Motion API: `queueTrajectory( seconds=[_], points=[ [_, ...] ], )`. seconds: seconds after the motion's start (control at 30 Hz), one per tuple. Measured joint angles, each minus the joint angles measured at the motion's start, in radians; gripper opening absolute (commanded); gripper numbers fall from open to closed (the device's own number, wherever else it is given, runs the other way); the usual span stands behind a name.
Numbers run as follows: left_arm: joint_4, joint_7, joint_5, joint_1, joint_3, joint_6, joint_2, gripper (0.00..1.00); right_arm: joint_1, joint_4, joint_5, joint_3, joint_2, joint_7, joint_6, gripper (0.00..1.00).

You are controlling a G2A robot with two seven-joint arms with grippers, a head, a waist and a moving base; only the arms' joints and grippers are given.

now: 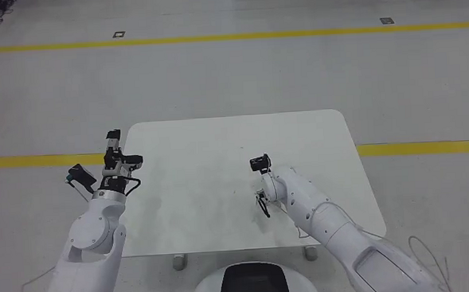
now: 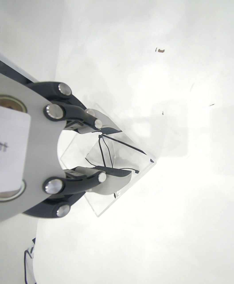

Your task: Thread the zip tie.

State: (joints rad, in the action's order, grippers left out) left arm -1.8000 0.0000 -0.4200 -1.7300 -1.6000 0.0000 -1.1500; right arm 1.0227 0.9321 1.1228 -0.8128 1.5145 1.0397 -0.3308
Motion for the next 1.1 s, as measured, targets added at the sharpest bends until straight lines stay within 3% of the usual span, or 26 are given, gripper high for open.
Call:
queueTrajectory(
  seconds=[1.0, 1.1],
  points=[
    [0.000, 0.000, 0.000, 0.000, 0.000, 0.000, 0.000, 1.00, -0.021, -0.070, 0.002, 0.006, 0.027, -0.018, 0.006, 0.18],
    [0.000, 0.000, 0.000, 0.000, 0.000, 0.000, 0.000, 1.00, -0.021, -0.073, 0.002, 0.004, 0.029, -0.020, 0.006, 0.11]
  ],
)
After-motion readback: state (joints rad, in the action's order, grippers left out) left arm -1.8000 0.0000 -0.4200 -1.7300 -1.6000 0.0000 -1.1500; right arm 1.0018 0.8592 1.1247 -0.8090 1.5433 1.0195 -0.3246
